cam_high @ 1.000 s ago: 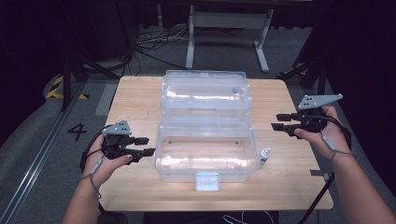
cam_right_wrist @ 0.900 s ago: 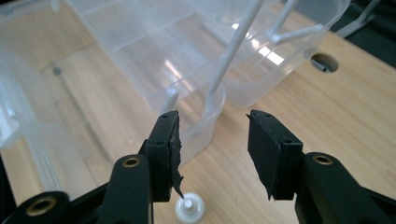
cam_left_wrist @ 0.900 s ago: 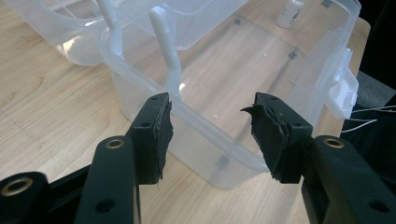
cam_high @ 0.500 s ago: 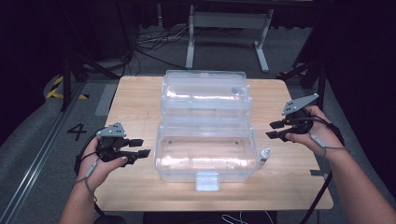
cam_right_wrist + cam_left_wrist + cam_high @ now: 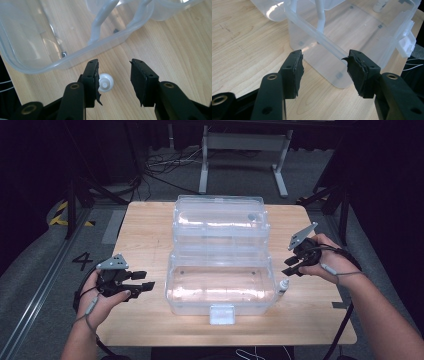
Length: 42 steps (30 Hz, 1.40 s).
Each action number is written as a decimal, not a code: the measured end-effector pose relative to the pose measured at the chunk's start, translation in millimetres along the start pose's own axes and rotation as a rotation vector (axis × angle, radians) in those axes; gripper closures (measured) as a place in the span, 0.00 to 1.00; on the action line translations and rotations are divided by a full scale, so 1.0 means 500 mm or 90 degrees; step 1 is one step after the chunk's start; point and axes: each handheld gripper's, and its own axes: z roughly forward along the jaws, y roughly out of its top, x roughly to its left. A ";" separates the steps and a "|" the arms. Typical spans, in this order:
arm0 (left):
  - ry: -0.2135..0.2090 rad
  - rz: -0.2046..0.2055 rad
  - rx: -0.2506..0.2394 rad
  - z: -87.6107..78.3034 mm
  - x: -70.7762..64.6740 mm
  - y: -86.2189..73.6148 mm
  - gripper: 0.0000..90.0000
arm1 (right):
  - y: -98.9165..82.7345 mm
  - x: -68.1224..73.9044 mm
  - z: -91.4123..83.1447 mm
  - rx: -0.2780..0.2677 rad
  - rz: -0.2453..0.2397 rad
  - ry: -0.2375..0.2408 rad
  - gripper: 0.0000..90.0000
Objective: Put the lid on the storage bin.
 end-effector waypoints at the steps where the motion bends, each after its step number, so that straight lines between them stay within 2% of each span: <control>1: 0.000 0.000 0.001 0.000 0.001 0.000 0.52 | 0.001 0.000 0.002 0.007 -0.005 0.000 0.66; 4: 0.007 0.001 0.004 0.001 0.001 0.000 0.52 | 0.002 -0.001 0.007 0.015 -0.009 0.004 0.65; 12: 0.012 -0.001 0.005 -0.001 0.003 -0.001 0.51 | 0.005 0.004 0.027 0.081 -0.024 0.017 0.65; 15: 0.013 -0.003 0.006 0.000 0.003 -0.001 0.51 | 0.004 0.006 0.036 0.081 -0.028 0.017 0.65; 18: 0.012 -0.004 0.005 0.000 0.005 -0.002 0.51 | 0.005 0.008 0.047 0.106 -0.038 0.018 0.64; 29: 0.012 -0.003 0.006 0.002 0.005 -0.001 0.51 | 0.005 0.014 0.079 0.149 -0.063 0.025 0.64; 35: 0.011 -0.001 0.006 0.001 0.005 -0.001 0.51 | 0.001 0.017 0.097 0.174 -0.081 0.023 0.70; 42: 0.011 -0.001 0.006 0.001 0.006 -0.002 0.51 | -0.003 0.020 0.112 0.187 -0.095 0.021 0.76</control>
